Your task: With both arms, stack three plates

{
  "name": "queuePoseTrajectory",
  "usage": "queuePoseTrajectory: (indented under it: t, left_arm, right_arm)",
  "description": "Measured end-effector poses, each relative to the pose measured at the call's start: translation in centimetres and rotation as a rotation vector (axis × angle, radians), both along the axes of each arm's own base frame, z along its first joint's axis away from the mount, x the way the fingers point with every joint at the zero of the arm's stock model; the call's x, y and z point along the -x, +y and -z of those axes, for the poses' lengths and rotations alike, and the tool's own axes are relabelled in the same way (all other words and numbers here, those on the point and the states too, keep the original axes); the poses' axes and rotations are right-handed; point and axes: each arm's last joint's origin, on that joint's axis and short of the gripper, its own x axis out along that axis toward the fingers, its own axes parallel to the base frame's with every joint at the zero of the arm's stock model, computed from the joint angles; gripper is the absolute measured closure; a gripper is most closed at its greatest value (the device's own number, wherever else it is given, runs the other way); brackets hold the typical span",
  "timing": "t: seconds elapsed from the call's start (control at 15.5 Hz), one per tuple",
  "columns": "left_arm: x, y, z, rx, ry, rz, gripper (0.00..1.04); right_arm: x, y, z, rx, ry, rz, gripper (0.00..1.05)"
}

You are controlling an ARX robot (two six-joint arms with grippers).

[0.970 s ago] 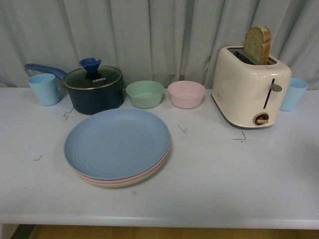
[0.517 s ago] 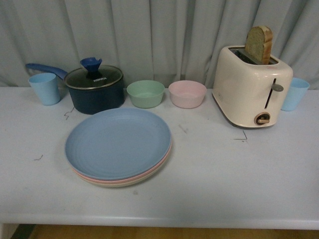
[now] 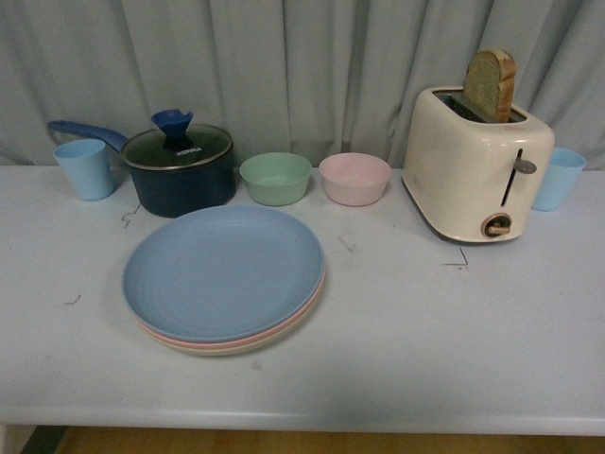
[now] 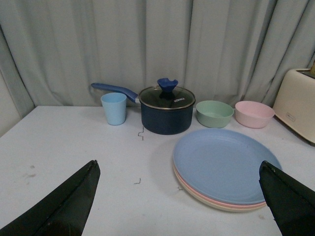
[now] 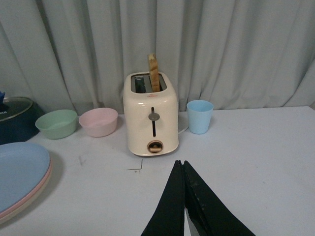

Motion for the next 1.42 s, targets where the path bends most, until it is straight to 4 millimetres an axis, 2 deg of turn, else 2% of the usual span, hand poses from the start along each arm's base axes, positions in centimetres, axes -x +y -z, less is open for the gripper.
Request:
queuePoseTrajectory:
  t: [0.45, 1.03, 1.16, 1.23, 1.42]
  left_arm:
    - [0.0, 0.0, 0.0, 0.0, 0.0, 0.0, 0.07]
    - [0.0, 0.0, 0.0, 0.0, 0.0, 0.0, 0.07]
    - [0.0, 0.0, 0.0, 0.0, 0.0, 0.0, 0.07]
    - [0.0, 0.0, 0.0, 0.0, 0.0, 0.0, 0.07]
    - [0.0, 0.0, 0.0, 0.0, 0.0, 0.0, 0.07]
  right_arm:
    - [1.4, 0.0, 1.3, 0.0, -0.008, 0.0, 1.03]
    - [2.6, 0.0, 1.2, 0.0, -0.018, 0.0, 1.03]
    - [3.4, 0.0, 1.9, 0.0, 0.034, -0.002, 1.03]
    - [3.7, 0.0, 1.3, 0.001, -0.031, -0.003, 1.03]
    - [3.7, 0.0, 1.6, 0.0, -0.008, -0.003, 1.03]
